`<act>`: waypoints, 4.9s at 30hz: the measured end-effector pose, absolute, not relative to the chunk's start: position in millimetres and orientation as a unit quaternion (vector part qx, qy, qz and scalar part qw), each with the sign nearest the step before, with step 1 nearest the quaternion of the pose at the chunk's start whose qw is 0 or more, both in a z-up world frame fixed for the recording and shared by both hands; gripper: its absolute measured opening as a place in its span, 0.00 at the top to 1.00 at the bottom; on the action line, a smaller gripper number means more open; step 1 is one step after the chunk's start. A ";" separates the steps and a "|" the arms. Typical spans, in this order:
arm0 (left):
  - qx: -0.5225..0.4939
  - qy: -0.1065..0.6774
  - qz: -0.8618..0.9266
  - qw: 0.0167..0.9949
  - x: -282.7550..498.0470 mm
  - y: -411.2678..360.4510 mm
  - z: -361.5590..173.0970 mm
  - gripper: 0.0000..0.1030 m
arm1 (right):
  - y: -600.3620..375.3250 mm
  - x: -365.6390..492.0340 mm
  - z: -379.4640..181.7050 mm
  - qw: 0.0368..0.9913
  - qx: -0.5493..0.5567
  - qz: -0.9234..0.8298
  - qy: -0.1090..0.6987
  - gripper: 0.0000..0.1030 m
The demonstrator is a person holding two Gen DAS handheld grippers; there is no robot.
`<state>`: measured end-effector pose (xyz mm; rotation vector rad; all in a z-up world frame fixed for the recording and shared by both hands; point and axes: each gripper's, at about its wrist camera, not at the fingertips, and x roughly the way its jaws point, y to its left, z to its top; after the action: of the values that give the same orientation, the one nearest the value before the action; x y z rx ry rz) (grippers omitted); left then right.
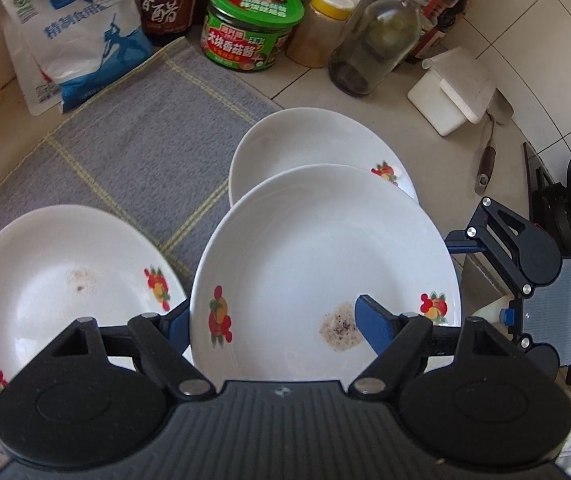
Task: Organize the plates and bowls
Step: 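Lower the stained plate with the left gripper onto the other white plate, then open the left gripper and pull it back from the stacked plates, then close the right gripper on the flowered white plate's rim and lift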
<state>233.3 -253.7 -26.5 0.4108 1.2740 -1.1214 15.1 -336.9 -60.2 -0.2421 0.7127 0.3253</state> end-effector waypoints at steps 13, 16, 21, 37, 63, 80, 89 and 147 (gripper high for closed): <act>0.213 0.549 -0.532 0.609 234.6 -324.3 -40.4 0.22 | -376.9 1.8 -63.8 0.925 -0.087 0.091 0.359 0.00; 0.218 0.547 -0.538 0.603 234.0 -335.8 -44.7 0.22 | -382.6 0.3 -65.2 0.925 -0.082 0.079 0.362 0.00; 0.224 0.547 -0.541 0.598 235.0 -349.1 -51.6 0.22 | -389.4 0.7 -67.0 0.926 -0.073 0.067 0.365 0.00; 0.238 0.554 -0.533 0.593 238.5 -369.3 -71.3 0.22 | -396.6 4.7 -68.2 0.928 -0.046 0.053 0.366 0.00; 0.284 0.548 -0.507 0.601 234.7 -374.1 -67.8 0.21 | -400.5 2.7 -68.6 0.933 -0.024 0.063 0.354 0.00; 0.286 0.561 -0.487 0.605 233.6 -377.2 -63.8 0.16 | -406.7 1.2 -70.3 0.936 0.000 0.070 0.344 0.00; 0.323 0.551 -0.476 0.605 223.8 -394.7 -69.1 0.13 | -407.9 -6.8 -66.1 0.940 0.000 0.067 0.335 0.00; 0.117 0.385 -0.258 0.878 163.6 -117.3 -95.4 0.03 | -287.6 77.7 -39.0 0.923 -0.004 0.016 0.385 0.00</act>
<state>163.6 -117.3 -95.4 0.2433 0.8020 -0.5390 77.7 -287.6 -39.0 -0.0078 0.7894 0.0330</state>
